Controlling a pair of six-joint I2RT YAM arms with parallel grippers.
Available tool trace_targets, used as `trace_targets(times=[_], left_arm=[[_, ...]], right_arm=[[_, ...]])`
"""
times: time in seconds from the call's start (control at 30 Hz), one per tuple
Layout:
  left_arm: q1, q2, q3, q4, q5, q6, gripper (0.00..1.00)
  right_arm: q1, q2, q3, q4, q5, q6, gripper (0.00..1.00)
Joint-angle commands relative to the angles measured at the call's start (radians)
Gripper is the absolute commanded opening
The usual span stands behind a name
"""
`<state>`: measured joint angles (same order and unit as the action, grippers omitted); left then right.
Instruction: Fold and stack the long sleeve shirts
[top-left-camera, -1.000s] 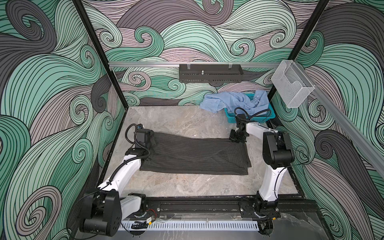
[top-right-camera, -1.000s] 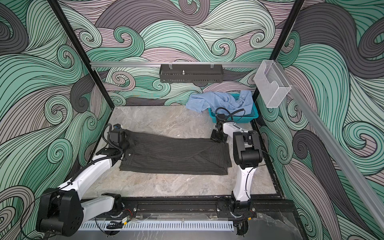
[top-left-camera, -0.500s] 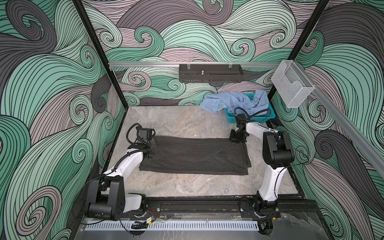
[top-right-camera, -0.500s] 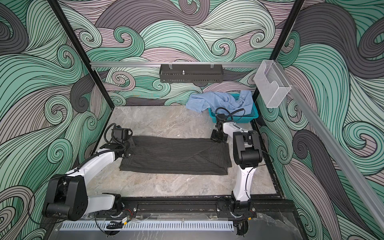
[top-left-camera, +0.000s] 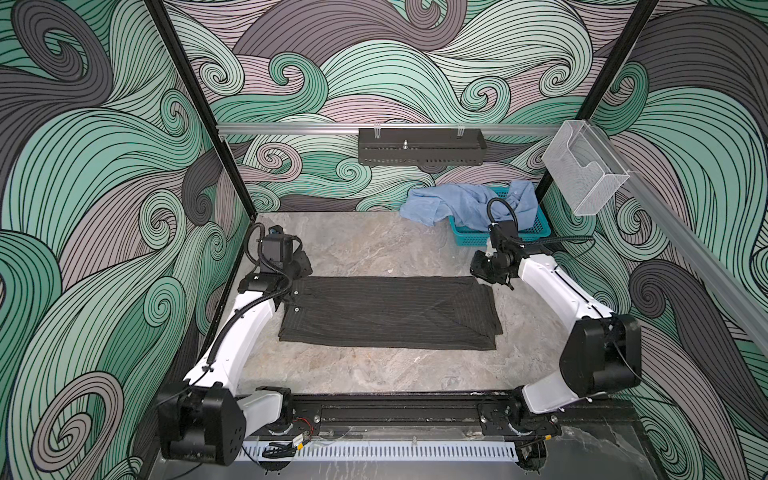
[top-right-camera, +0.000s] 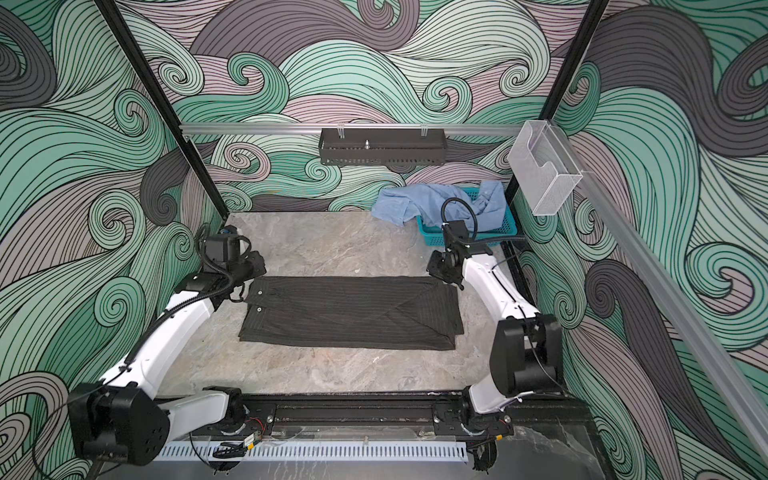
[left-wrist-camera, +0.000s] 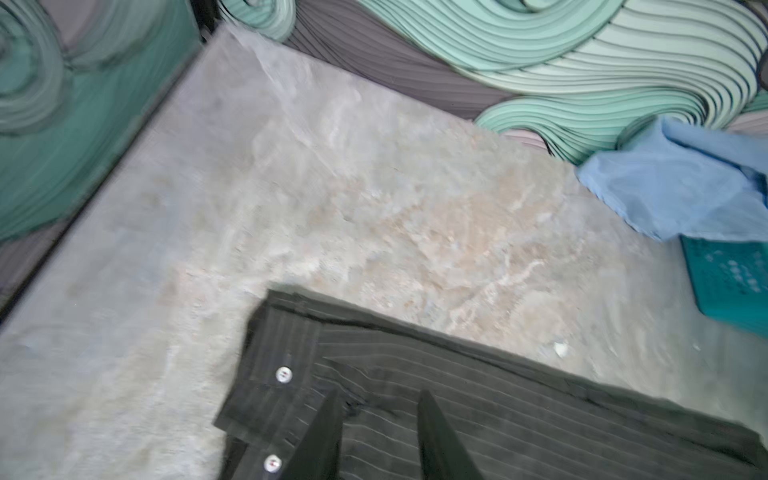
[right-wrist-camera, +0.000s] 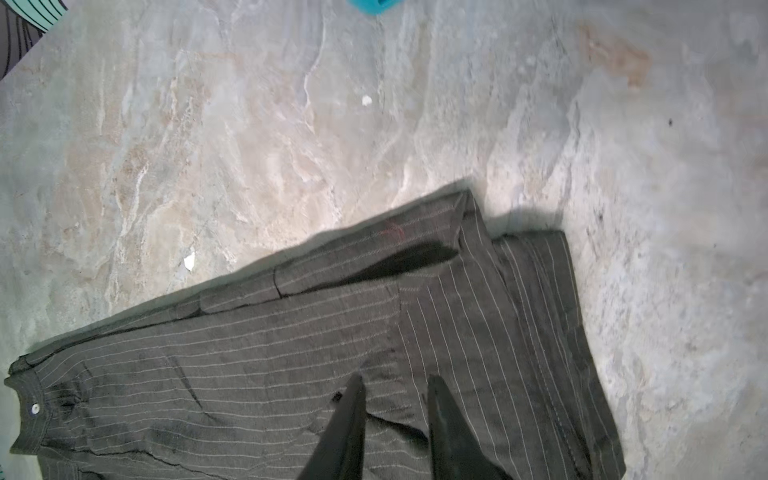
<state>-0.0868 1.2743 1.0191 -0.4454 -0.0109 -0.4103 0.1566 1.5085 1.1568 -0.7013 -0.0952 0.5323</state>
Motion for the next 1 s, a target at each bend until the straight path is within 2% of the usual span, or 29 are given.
trace_targets(times=[0.0, 0.07, 0.2, 0.23, 0.3, 0.4, 0.6, 0.8, 0.97], left_arm=[[-0.007, 0.206, 0.057, -0.232, 0.282, -0.044, 0.34], [-0.007, 0.308, 0.073, -0.261, 0.344, -0.047, 0.35], [-0.001, 0.446, 0.084, -0.277, 0.356, -0.088, 0.36], [0.001, 0.475, 0.091, -0.298, 0.354, -0.102, 0.34], [0.02, 0.518, 0.08, -0.324, 0.361, -0.14, 0.22], [0.073, 0.534, -0.034, -0.263, 0.442, -0.217, 0.21], [0.104, 0.474, -0.235, -0.194, 0.541, -0.28, 0.21], [0.097, 0.287, -0.426, -0.129, 0.59, -0.411, 0.2], [0.069, 0.156, -0.53, -0.118, 0.604, -0.51, 0.2]], right_arm=[[0.039, -0.053, -0.148, -0.013, -0.046, 0.122, 0.26], [0.073, -0.071, -0.199, -0.02, -0.018, 0.18, 0.27], [0.106, -0.037, -0.291, 0.024, -0.046, 0.254, 0.29], [0.108, -0.018, -0.313, 0.045, -0.056, 0.265, 0.29], [0.112, 0.03, -0.327, 0.076, -0.061, 0.262, 0.29], [0.114, 0.129, -0.276, 0.084, -0.054, 0.208, 0.27], [0.116, 0.37, -0.036, 0.025, -0.031, 0.049, 0.23], [0.143, 0.544, 0.225, -0.034, -0.051, -0.084, 0.19], [0.187, 0.702, 0.459, -0.116, -0.075, -0.182, 0.17]])
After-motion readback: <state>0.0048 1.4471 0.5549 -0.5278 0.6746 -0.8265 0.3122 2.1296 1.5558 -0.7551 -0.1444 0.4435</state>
